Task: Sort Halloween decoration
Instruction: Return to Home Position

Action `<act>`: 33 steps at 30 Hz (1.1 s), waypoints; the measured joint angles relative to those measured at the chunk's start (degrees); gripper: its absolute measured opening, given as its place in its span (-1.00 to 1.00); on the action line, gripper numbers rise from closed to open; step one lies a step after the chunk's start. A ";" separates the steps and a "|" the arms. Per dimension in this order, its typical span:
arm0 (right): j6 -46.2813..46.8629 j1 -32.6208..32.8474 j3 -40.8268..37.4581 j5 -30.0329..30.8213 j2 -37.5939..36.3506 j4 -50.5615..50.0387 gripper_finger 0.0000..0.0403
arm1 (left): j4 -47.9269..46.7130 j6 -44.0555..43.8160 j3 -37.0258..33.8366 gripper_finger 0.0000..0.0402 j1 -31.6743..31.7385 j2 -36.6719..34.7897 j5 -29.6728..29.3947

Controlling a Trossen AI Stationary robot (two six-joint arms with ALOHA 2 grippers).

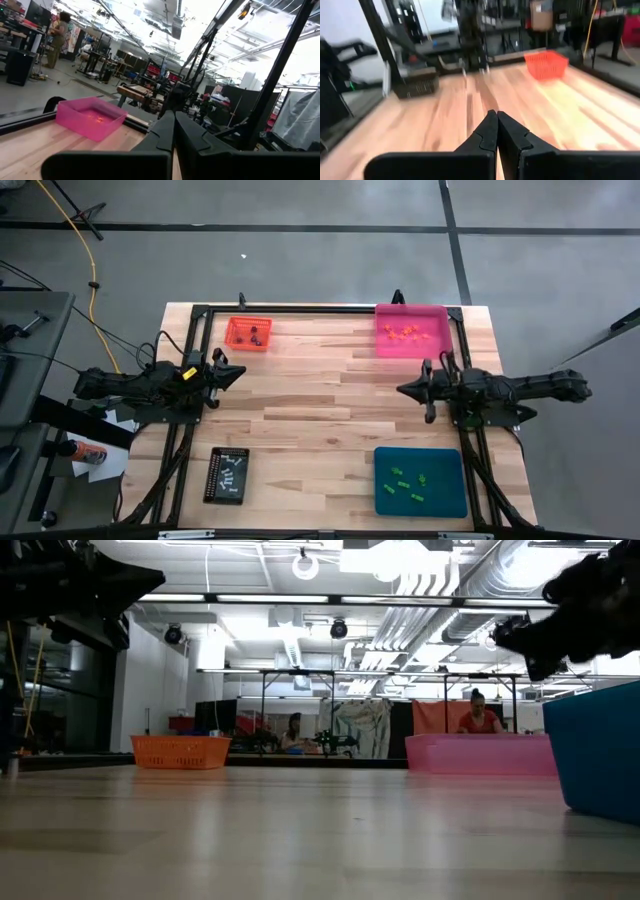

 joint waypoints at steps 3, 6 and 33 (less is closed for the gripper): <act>0.10 0.00 0.00 -0.07 0.08 -3.95 -1.00 | 0.00 -0.02 0.00 -1.00 0.00 0.00 0.00; -0.05 0.00 0.02 -0.62 0.35 -4.01 -1.00 | 0.00 -0.02 0.00 -1.00 0.00 0.00 0.00; 0.09 0.00 0.09 -0.64 0.46 -4.23 -1.00 | -0.15 -0.02 0.00 -0.99 0.00 0.00 0.00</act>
